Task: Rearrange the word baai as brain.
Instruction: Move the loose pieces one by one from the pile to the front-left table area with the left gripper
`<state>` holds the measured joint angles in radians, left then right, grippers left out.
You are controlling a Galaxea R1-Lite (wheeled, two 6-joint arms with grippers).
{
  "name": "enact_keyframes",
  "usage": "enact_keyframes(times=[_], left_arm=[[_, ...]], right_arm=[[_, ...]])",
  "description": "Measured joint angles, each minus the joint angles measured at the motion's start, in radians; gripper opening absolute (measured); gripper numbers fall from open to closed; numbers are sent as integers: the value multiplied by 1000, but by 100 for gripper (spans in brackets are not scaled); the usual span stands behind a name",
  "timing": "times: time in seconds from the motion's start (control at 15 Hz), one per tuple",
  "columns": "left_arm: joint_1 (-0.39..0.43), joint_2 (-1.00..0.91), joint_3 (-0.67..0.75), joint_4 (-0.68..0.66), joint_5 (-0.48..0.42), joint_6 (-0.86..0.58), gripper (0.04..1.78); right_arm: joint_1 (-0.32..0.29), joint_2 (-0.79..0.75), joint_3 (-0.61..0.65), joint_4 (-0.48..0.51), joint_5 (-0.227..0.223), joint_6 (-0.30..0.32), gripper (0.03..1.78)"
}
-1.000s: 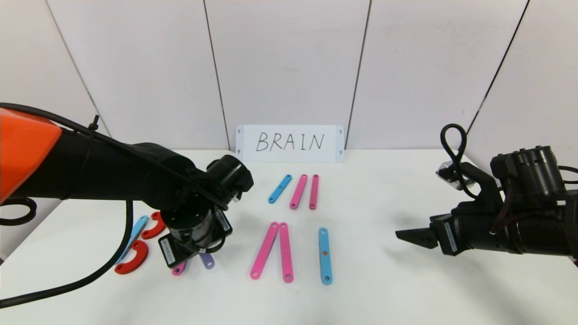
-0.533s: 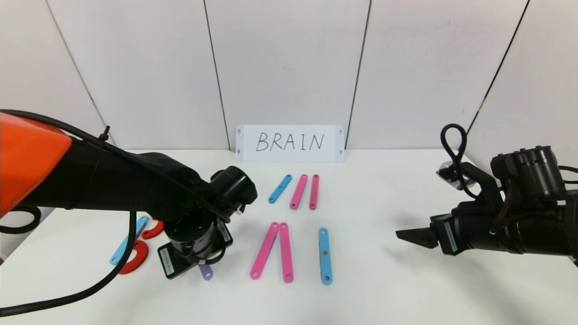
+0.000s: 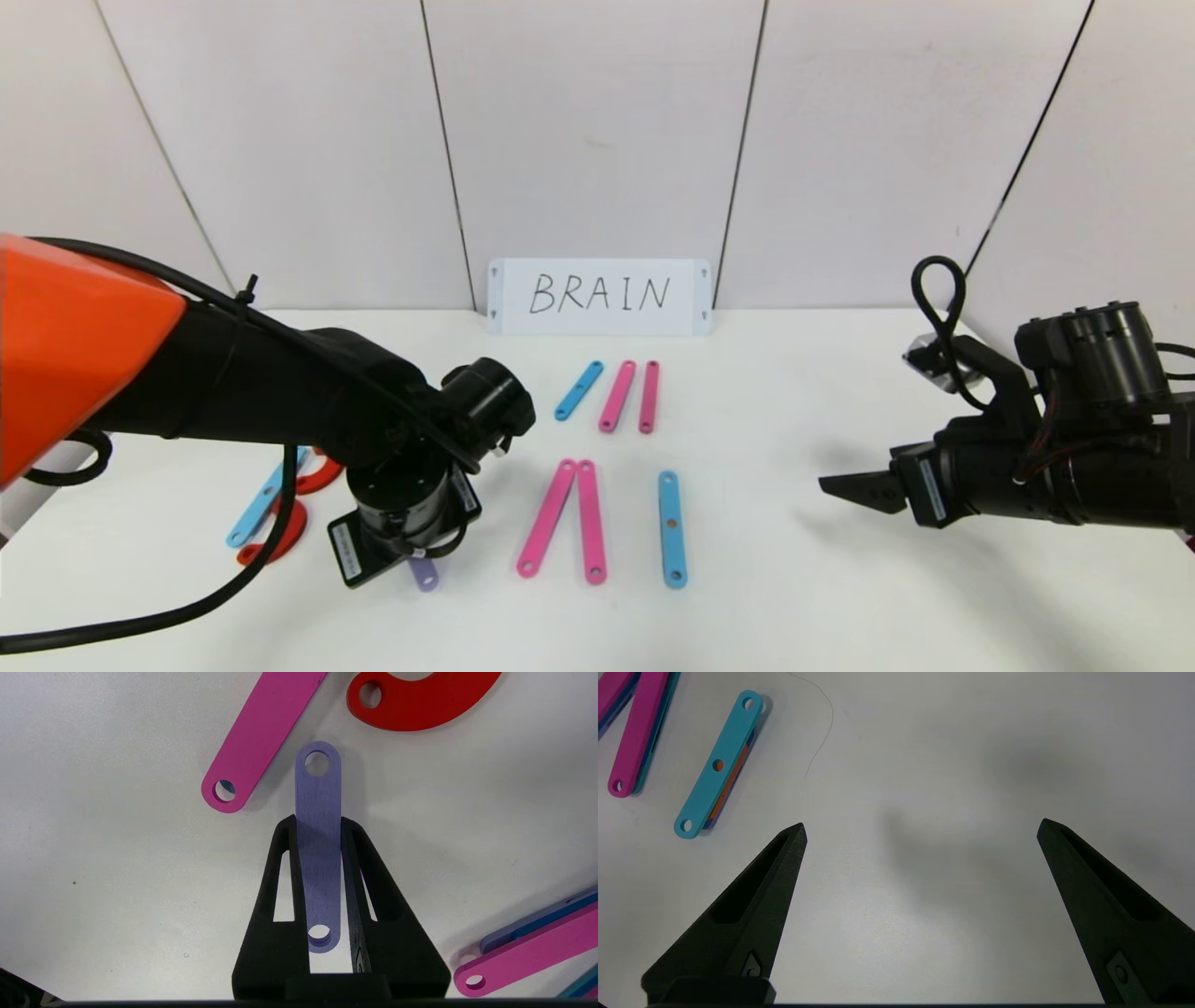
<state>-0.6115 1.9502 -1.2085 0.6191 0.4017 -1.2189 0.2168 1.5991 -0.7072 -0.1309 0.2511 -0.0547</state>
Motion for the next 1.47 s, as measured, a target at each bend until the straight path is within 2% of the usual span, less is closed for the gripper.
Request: enact_keyframes(times=[1.47], left_arm=[[-2,32,-10,-60,31,12,30]], right_arm=[[4,2,4,0,1,0,173]])
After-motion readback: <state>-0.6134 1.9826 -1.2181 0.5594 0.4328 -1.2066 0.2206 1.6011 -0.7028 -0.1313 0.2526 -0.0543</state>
